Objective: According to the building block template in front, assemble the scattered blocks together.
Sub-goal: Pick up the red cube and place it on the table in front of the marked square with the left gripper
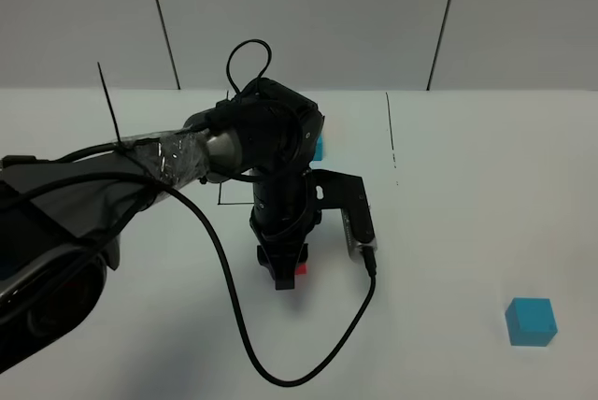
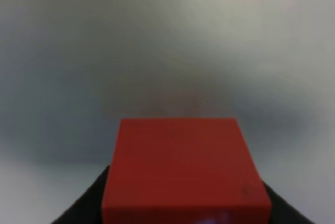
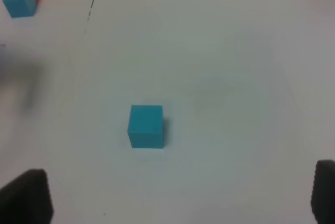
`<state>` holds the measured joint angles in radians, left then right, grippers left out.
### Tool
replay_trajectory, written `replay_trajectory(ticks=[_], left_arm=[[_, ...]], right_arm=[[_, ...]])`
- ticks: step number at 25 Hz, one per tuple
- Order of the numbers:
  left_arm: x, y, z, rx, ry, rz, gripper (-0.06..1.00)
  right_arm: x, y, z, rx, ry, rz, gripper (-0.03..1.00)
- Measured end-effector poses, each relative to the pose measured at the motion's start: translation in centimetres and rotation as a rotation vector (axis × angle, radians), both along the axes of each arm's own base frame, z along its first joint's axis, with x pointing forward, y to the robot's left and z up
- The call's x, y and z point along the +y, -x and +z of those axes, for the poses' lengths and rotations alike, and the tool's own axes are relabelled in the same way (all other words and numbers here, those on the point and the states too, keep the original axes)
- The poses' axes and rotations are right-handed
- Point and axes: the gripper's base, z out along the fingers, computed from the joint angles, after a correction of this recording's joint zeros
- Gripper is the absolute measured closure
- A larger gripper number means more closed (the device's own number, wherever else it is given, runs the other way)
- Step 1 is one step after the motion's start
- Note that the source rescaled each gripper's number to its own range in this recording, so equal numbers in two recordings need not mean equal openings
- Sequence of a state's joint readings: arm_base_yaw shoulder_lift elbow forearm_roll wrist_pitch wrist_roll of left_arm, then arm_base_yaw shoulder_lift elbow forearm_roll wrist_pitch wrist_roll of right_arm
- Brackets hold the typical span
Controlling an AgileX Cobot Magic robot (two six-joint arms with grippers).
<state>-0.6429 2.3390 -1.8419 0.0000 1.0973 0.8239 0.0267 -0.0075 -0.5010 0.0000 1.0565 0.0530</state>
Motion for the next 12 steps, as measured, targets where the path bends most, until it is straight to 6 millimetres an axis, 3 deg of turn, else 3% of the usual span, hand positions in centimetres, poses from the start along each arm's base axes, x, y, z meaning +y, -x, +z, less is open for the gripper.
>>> replay_trajectory(ticks=[12], left_arm=[[0.01,-0.33,-1.06,-0.019,-0.016,0.028,0.93]], right_arm=[[0.0,0.0,0.0,0.0,0.0,0.0,-0.03]])
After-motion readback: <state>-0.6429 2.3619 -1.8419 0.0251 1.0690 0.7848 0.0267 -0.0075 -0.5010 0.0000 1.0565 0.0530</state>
